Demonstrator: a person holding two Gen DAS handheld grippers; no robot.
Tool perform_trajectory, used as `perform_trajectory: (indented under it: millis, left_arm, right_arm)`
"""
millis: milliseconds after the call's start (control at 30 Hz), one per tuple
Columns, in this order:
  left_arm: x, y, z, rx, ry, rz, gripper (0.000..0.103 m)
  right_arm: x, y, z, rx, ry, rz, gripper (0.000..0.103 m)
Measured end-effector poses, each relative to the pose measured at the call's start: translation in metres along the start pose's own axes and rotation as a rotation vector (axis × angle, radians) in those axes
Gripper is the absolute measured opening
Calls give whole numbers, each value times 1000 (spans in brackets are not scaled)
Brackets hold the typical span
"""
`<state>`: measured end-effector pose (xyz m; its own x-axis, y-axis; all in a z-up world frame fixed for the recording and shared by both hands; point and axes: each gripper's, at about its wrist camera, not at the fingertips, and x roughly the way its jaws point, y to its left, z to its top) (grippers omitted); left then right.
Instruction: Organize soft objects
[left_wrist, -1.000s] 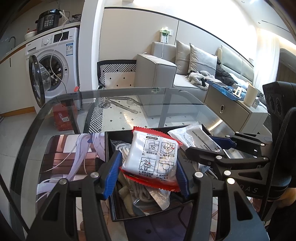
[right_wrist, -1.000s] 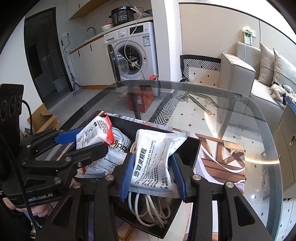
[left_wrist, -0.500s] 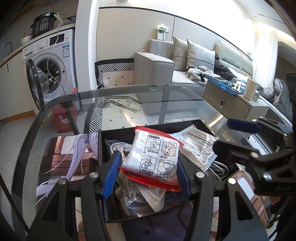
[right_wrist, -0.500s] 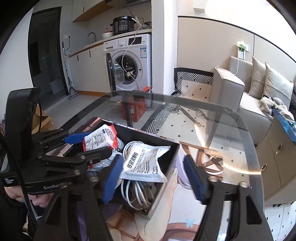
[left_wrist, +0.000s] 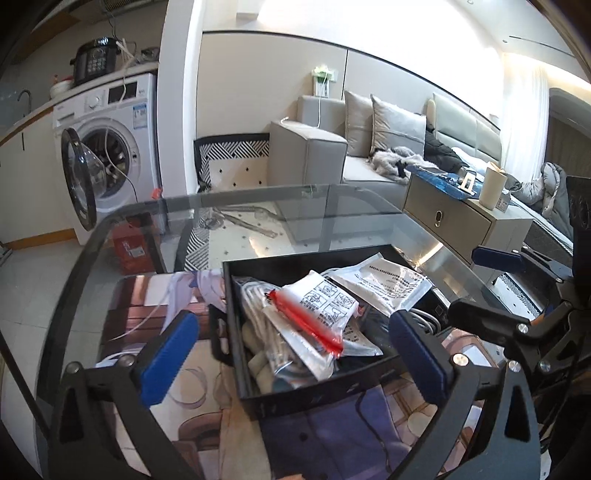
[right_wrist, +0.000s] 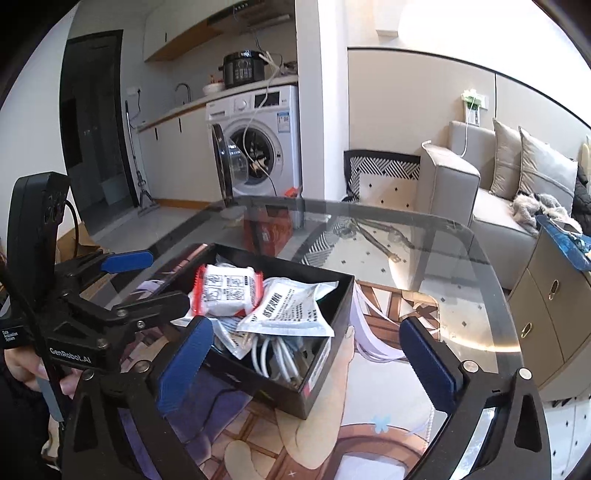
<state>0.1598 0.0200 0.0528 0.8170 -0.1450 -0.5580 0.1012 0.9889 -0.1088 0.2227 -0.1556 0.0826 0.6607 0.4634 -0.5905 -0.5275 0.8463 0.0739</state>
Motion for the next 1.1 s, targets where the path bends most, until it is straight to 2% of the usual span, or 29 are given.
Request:
perform_trajectory:
  millis: [200,500,800,1100]
  left_arm:
    - [-17,3,-10,24,-45,52,103]
    - [-26,8,-27,-3,-80,104,103]
    - [-18,7,-39,-17,-78,113,103]
    - [-14,0,-47,-5,-87,108,103]
  right_arm:
    - [-14,15,-8,-9,-49,21,102]
    - [-25,31,-26,-17,-98,33,102]
    - [-25,25,-39,22,-116,52,102]
    - [-22,27,-44,4,-147,21,102]
